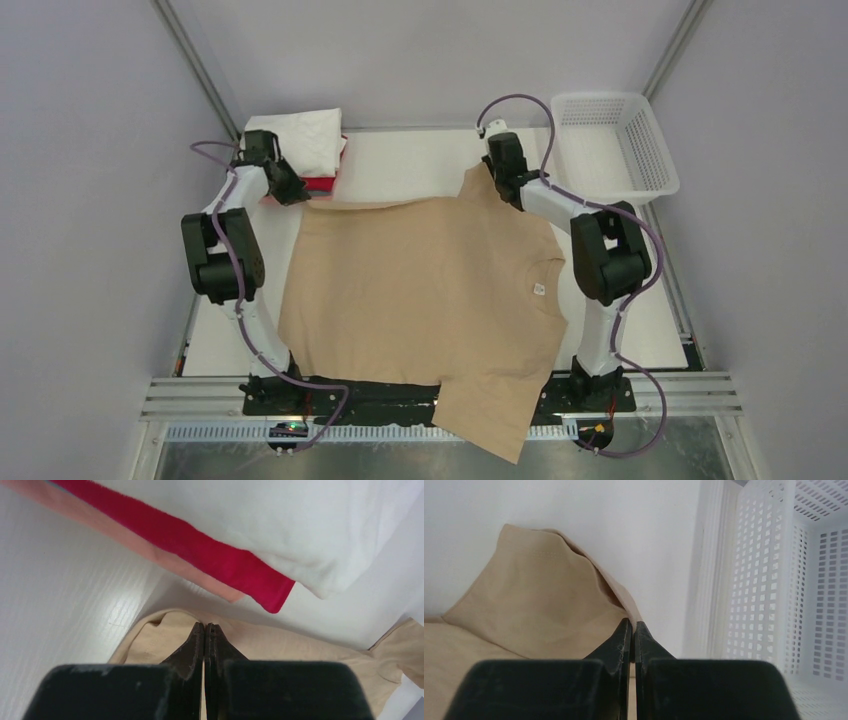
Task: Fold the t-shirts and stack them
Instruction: Flatten out the tshirt, then fold the flattened tshirt in 1/3 of the way
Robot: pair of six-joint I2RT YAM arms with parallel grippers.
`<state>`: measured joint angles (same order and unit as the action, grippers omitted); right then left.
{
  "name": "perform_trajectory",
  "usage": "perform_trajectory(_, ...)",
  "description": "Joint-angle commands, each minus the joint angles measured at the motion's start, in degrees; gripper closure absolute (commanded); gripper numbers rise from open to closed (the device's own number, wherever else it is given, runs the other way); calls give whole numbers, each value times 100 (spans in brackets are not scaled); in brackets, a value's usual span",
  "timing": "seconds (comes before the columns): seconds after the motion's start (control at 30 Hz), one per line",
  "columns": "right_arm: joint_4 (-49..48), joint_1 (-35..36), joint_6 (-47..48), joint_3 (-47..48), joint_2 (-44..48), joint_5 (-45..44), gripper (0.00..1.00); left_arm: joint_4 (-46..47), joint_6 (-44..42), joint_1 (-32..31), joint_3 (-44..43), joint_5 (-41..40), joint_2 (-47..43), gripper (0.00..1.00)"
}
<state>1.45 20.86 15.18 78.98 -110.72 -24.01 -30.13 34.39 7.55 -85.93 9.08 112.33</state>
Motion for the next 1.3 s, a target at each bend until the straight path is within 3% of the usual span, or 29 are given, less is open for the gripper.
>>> perform_trajectory(0.0,-301,-3,-150,445,118,-48,95,-34,-108,-17,-351,-21,-2,100)
perform_trajectory(0.13,-199,-3,125,89,698,458,95,-71,-91,-17,-141,72,-170,100)
perform_trajectory(0.4,1097,91,122,-1181,2412,1495,95,-170,-64,-17,977,-248,-1209,100)
perform_trajectory(0.67,2264,948,-111,-2037,3801,452,95,-597,10,-17,1669,-477,-1937,100)
perform_trajectory(0.87,3041,1117,-360,-2451,4401,37,95,-1139,82,0,1827,-854,-2284,100)
perform_trajectory(1.1,3346,1207,-156,-2800,5158,-15,95,-1575,-18,14,1827,-1259,-2557,100)
perform_trajectory(1.27,3647,1227,-136,-2902,5384,474,94,-1711,-45,17,1847,-1353,-2542,100)
